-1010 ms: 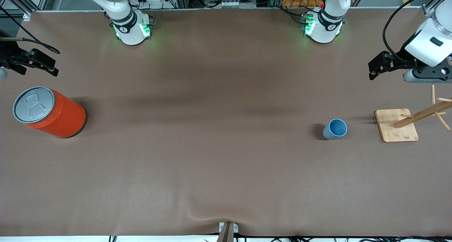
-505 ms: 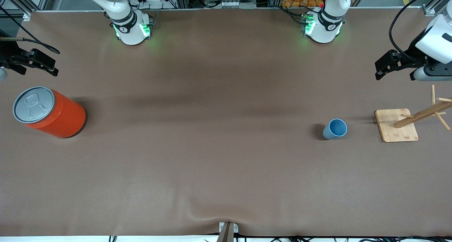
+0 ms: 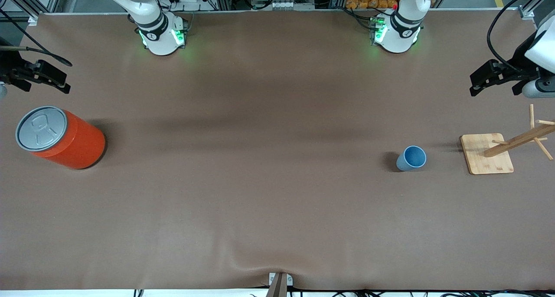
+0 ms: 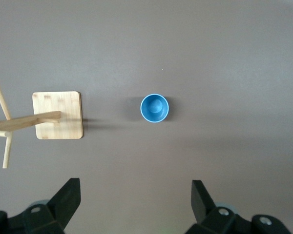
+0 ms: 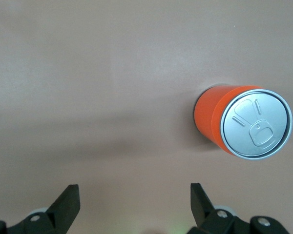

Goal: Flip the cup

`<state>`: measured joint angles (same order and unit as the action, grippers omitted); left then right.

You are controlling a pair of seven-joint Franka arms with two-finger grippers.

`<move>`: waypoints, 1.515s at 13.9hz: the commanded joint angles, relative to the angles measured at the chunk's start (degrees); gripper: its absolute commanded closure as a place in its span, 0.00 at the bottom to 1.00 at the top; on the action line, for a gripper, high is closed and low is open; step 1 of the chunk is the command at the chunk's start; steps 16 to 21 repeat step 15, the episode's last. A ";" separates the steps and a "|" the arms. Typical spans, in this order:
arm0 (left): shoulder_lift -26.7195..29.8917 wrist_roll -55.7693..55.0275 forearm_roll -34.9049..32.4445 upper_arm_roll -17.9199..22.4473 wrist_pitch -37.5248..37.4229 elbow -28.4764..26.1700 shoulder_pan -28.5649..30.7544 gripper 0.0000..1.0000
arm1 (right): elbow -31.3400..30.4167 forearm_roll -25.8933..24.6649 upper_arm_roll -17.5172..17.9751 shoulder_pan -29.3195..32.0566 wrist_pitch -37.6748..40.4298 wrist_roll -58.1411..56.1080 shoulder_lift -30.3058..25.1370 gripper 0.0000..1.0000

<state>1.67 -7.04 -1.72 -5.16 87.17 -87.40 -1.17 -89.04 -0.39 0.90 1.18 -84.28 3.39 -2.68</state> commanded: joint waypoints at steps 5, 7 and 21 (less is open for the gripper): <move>7.81 -1.48 0.67 1.82 -0.86 -8.65 -2.17 0.00 | 0.62 1.18 0.86 1.99 0.52 -1.11 0.30 0.00; 8.35 -1.13 0.67 1.82 -0.95 -9.46 -2.17 0.00 | 0.62 1.18 0.86 1.99 0.60 -1.20 0.30 0.00; 6.07 -0.34 0.84 2.00 -1.83 -5.68 -1.82 0.00 | 0.62 1.18 0.86 1.99 0.60 -1.20 0.30 0.00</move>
